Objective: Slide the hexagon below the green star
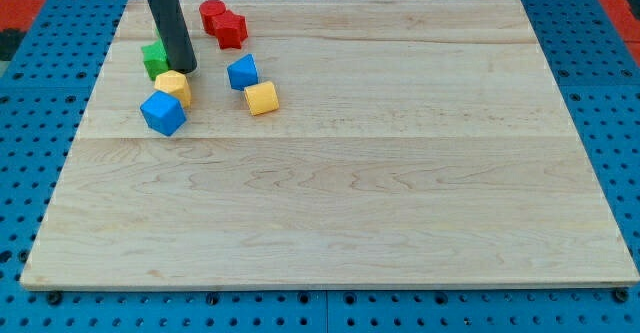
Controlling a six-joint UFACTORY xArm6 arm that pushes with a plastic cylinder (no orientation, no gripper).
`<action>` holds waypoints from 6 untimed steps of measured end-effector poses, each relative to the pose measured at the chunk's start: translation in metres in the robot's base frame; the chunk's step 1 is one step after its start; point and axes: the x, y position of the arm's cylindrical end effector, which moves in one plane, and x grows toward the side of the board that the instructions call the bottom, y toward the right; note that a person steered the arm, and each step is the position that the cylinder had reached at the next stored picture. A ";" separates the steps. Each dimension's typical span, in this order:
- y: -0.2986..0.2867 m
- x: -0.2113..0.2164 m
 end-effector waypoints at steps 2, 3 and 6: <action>0.045 0.047; 0.011 0.051; 0.051 0.038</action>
